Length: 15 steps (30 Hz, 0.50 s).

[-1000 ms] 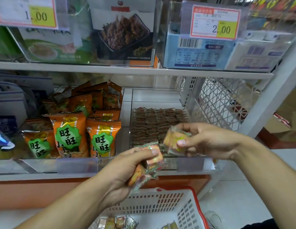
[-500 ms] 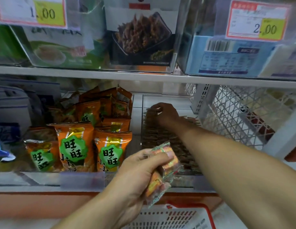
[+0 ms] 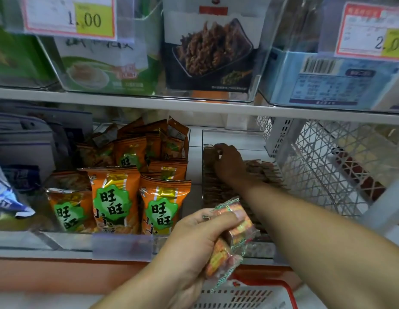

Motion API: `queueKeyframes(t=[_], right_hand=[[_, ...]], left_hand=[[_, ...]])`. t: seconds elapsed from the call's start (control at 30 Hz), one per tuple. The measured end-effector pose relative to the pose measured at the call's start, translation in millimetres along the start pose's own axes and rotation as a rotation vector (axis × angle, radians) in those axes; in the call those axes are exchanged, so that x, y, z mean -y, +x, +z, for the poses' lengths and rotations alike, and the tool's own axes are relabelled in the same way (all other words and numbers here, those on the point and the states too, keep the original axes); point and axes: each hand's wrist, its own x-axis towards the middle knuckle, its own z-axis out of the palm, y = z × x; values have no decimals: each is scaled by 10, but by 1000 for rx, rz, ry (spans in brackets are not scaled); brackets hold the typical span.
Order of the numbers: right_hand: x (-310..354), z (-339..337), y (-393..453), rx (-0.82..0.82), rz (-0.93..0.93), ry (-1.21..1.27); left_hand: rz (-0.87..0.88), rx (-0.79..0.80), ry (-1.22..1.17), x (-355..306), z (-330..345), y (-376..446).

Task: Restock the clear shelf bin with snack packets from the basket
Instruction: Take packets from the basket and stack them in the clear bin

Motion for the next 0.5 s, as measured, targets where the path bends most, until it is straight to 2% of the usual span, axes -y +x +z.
queueKeyframes(t=[0.13, 0.5], right_hand=[[50, -26, 18, -54, 66, 114], [100, -224, -24, 10, 39, 48]], left_hand=[[-2, -6, -9, -2, -29, -21], [-27, -23, -48, -11, -111, -40]])
